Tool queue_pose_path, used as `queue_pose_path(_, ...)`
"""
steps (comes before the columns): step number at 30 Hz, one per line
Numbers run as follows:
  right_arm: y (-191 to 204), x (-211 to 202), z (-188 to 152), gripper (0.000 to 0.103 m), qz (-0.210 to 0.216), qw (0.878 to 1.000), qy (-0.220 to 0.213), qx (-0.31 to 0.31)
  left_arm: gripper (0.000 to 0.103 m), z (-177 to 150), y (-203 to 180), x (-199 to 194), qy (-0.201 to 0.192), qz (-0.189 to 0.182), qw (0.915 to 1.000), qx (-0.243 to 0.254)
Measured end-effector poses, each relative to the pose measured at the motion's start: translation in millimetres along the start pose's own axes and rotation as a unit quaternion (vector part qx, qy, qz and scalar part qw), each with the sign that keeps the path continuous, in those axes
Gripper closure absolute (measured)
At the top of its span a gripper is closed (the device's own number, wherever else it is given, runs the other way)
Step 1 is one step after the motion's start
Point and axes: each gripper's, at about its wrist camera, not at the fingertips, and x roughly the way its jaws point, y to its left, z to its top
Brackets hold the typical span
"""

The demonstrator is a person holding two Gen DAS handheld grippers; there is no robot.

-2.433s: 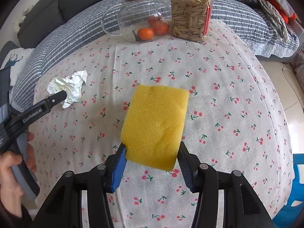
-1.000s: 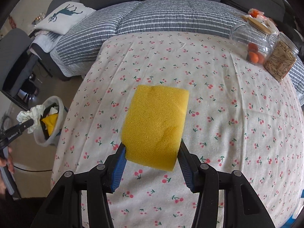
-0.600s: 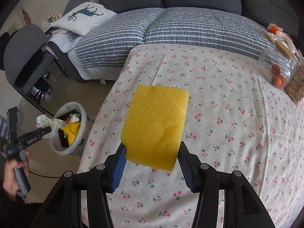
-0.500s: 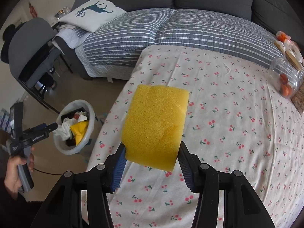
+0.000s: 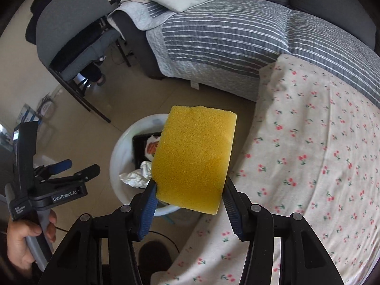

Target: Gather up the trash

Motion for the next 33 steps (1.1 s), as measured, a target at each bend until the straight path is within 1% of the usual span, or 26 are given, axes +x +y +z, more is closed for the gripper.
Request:
queue_pose_path(4, 29, 25, 9, 0.048, 0.014, 1.000, 0.004, -0.012, 0.011, 2, 8, 5, 0.010, 0.022, 0.9996, -0.014)
queue_pose_path(7, 39, 42, 15, 0.046, 0.020, 1.000, 0.006, -0.004, 0.011, 1, 12, 7, 0.014, 0.021, 0.9995, -0.019)
queue_pose_path(8, 39, 46, 17, 0.042, 0.021, 1.000, 0.007, 0.001, 0.011, 0, 12, 7, 0.015, 0.020, 0.9995, -0.017)
queue_pose_path(9, 39, 49, 19, 0.033, 0.024, 1.000, 0.008, 0.008, 0.011, -1, 11, 6, 0.015, 0.018, 0.9996, -0.014)
queue_pose_path(11, 36, 51, 21, 0.025, 0.034, 0.999, 0.011, 0.027, 0.011, -1, 11, 5, 0.012, 0.016, 0.9997, -0.011)
queue_pose_path(13, 28, 46, 20, 0.025, 0.047, 0.998, 0.007, 0.045, 0.011, -1, 12, 3, 0.008, 0.010, 0.9998, -0.012)
queue_pose_path(14, 24, 43, 19, 0.025, 0.047, 0.998, 0.008, 0.048, 0.011, -2, 12, 1, 0.007, 0.008, 0.9998, -0.014)
queue_pose_path(19, 8, 20, 10, 0.025, 0.027, 0.998, -0.001, 0.052, 0.011, -3, 6, -5, 0.002, -0.019, 0.9996, -0.018)
queue_pose_path(24, -20, -14, -13, 0.025, 0.010, 0.998, -0.010, 0.066, 0.011, -10, -11, -21, -0.016, -0.050, 0.9986, -0.005)
queue_pose_path(28, -49, -49, -45, 0.024, -0.034, 0.996, -0.020, 0.075, 0.011, -19, -34, -37, -0.037, -0.067, 0.9967, 0.026)
queue_pose_path(31, -68, -80, -74, 0.024, -0.082, 0.993, -0.033, 0.074, 0.010, -28, -52, -54, -0.059, -0.082, 0.9935, 0.052)
queue_pose_path(32, -75, -91, -84, 0.024, -0.093, 0.992, -0.041, 0.073, 0.009, -32, -59, -60, -0.066, -0.089, 0.9920, 0.061)
queue_pose_path(33, -82, -103, -96, 0.024, -0.104, 0.991, -0.047, 0.074, 0.003, -36, -65, -67, -0.071, -0.095, 0.9905, 0.068)
